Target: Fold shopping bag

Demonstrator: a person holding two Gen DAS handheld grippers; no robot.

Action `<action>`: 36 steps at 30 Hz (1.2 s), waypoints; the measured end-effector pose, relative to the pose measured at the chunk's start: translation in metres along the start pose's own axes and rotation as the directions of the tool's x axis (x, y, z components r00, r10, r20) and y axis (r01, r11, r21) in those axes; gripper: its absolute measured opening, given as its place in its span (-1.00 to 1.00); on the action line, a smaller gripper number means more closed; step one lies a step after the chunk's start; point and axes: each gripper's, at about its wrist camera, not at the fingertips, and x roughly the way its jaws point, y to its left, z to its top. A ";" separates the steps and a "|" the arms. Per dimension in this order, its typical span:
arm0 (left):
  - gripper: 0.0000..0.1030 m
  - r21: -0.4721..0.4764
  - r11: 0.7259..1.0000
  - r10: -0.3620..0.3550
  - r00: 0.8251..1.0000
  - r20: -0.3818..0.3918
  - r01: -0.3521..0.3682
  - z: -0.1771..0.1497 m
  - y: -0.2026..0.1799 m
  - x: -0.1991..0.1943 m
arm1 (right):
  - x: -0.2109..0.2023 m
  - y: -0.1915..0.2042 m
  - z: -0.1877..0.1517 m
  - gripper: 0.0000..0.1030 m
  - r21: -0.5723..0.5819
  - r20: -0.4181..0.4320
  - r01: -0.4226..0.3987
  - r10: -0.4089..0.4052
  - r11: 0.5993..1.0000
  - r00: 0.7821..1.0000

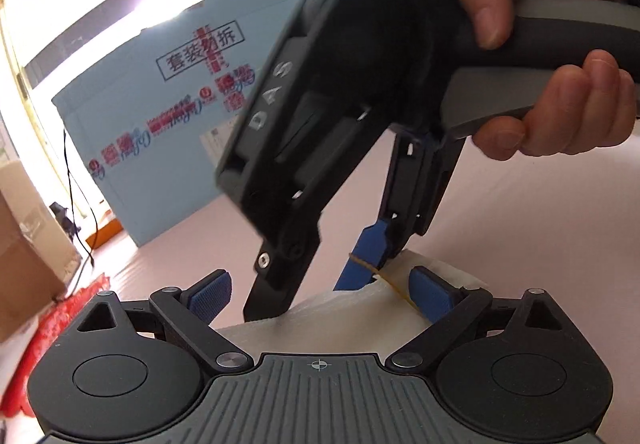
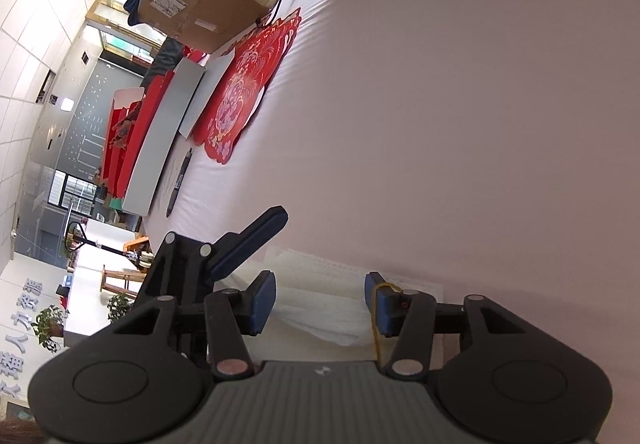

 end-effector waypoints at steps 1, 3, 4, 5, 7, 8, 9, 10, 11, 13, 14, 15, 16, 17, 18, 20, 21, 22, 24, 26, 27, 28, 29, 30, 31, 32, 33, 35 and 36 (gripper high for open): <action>0.89 -0.019 1.000 0.002 1.000 -0.008 -0.002 -0.003 0.003 -0.001 | -0.002 0.000 0.002 0.01 -0.011 -0.006 0.007 -0.007 1.000 1.000; 0.90 -0.054 0.999 0.001 1.000 -0.024 -0.002 -0.007 0.008 -0.002 | -0.005 -0.001 0.006 0.01 -0.034 -0.026 0.018 -0.019 0.999 0.999; 0.90 -0.065 0.998 -0.004 1.000 -0.028 0.003 -0.007 0.010 -0.002 | -0.008 -0.001 0.007 0.01 -0.045 -0.039 0.019 -0.021 0.999 0.999; 0.90 -0.077 0.997 -0.009 0.999 -0.031 0.007 -0.008 0.012 -0.002 | -0.014 -0.002 0.005 0.00 -0.052 -0.038 0.016 -0.018 0.999 0.999; 0.90 -0.083 0.997 -0.013 0.999 -0.031 0.010 -0.008 0.014 -0.003 | -0.029 -0.004 -0.002 0.00 -0.053 -0.021 0.000 -0.001 0.999 1.000; 0.90 -0.087 0.996 -0.015 0.999 -0.031 0.012 -0.009 0.015 -0.003 | -0.037 -0.006 -0.007 0.03 -0.053 -0.002 0.003 -0.003 0.999 1.000; 0.90 -0.094 0.995 -0.020 0.999 -0.031 0.017 -0.010 0.016 -0.003 | -0.045 -0.007 -0.013 0.07 -0.057 0.025 0.022 -0.021 0.998 0.999; 0.90 -0.100 0.995 -0.024 0.999 -0.031 0.021 -0.012 0.017 -0.003 | -0.054 -0.008 -0.019 0.23 -0.060 0.053 0.041 -0.038 0.997 0.998; 0.90 -0.101 0.995 -0.025 0.999 -0.031 0.021 -0.011 0.018 -0.002 | -0.062 -0.010 -0.025 0.30 -0.057 0.086 0.059 -0.054 0.997 0.995; 0.90 -0.103 0.994 -0.026 0.999 -0.030 0.023 -0.011 0.020 0.001 | -0.069 -0.016 -0.037 0.29 -0.042 0.129 0.054 -0.048 0.998 0.990; 0.90 -0.104 0.994 -0.027 0.999 -0.030 0.024 -0.011 0.020 0.002 | -0.065 -0.017 -0.041 0.26 -0.044 0.132 0.045 -0.039 0.998 0.991; 0.90 -0.105 0.994 -0.028 0.999 -0.030 0.025 -0.011 0.020 0.002 | -0.058 -0.018 -0.046 0.20 -0.047 0.133 0.043 -0.036 0.998 0.990; 0.90 -0.107 0.994 -0.030 0.999 -0.029 0.027 -0.011 0.021 0.002 | -0.051 -0.019 -0.050 0.00 -0.050 0.135 0.041 -0.034 0.998 0.990; 0.90 -0.109 0.994 -0.031 0.999 -0.029 0.027 -0.011 0.021 0.002 | -0.044 -0.020 -0.054 -0.35 -0.054 0.137 0.039 -0.031 0.998 0.990; 0.90 -0.109 0.994 -0.026 0.999 -0.029 0.023 -0.012 0.021 0.002 | -0.038 -0.021 -0.059 -0.53 -0.060 0.148 0.045 -0.036 0.997 0.988; 0.90 -0.102 0.995 -0.023 0.999 -0.025 0.020 -0.012 0.024 0.001 | -0.034 -0.023 -0.071 -0.70 -0.099 0.219 0.046 -0.023 0.994 0.975; 0.90 -0.092 0.996 -0.024 0.999 -0.021 0.022 -0.012 0.024 0.002 | -0.033 -0.023 -0.078 -0.71 -0.126 0.249 0.056 -0.023 0.990 0.968; 0.90 -0.081 0.996 -0.025 0.999 -0.020 0.023 -0.010 0.025 0.004 | -0.033 -0.019 -0.085 -0.74 -0.171 0.278 0.085 -0.035 0.982 0.960; 0.90 -0.059 0.998 -0.022 0.999 -0.025 0.020 -0.007 0.030 0.009 | -0.031 -0.006 -0.097 -0.74 -0.295 0.325 0.179 -0.078 0.939 0.942; 0.90 -0.047 0.998 -0.037 0.999 -0.031 0.036 -0.003 0.032 0.014 | -0.027 0.008 -0.108 -0.74 -0.388 0.364 0.264 -0.117 0.883 0.924; 0.90 -0.041 0.998 -0.052 0.998 -0.032 0.050 -0.001 0.033 0.016 | -0.024 0.015 -0.114 -0.74 -0.442 0.384 0.309 -0.134 0.842 0.913; 0.90 -0.033 0.997 -0.070 0.997 -0.032 0.068 0.002 0.034 0.019 | -0.021 0.019 -0.119 -0.74 -0.486 0.402 0.345 -0.145 0.803 0.904; 0.90 -0.027 0.996 -0.087 0.996 -0.033 0.087 0.004 0.035 0.022 | -0.020 0.023 -0.122 -0.74 -0.512 0.412 0.365 -0.151 0.778 0.898; 0.90 -0.030 0.994 -0.104 0.994 -0.037 0.103 0.008 0.038 0.028 | -0.019 0.025 -0.125 -0.74 -0.528 0.418 0.377 -0.153 0.761 0.895; 0.90 -0.044 0.992 -0.119 0.992 -0.039 0.117 0.011 0.042 0.034 | -0.019 0.026 -0.126 -0.74 -0.544 0.423 0.386 -0.154 0.745 0.893; 0.89 -0.056 0.989 -0.140 0.989 -0.038 0.138 0.014 0.045 0.037 | -0.018 0.028 -0.128 -0.74 -0.559 0.428 0.396 -0.155 0.728 0.890; 0.89 -0.078 0.981 -0.180 0.983 -0.033 0.177 0.018 0.049 0.042 | -0.017 0.030 -0.129 -0.74 -0.573 0.434 0.406 -0.157 0.711 0.887; 0.89 -0.098 0.970 -0.228 0.973 -0.032 0.224 0.027 0.052 0.052 | -0.014 0.034 -0.133 -0.74 -0.598 0.444 0.427 -0.163 0.679 0.881; 0.89 -0.105 0.964 -0.250 0.968 -0.038 0.245 0.031 0.053 0.059 | -0.013 0.036 -0.137 -0.74 -0.620 0.453 0.442 -0.163 0.648 0.876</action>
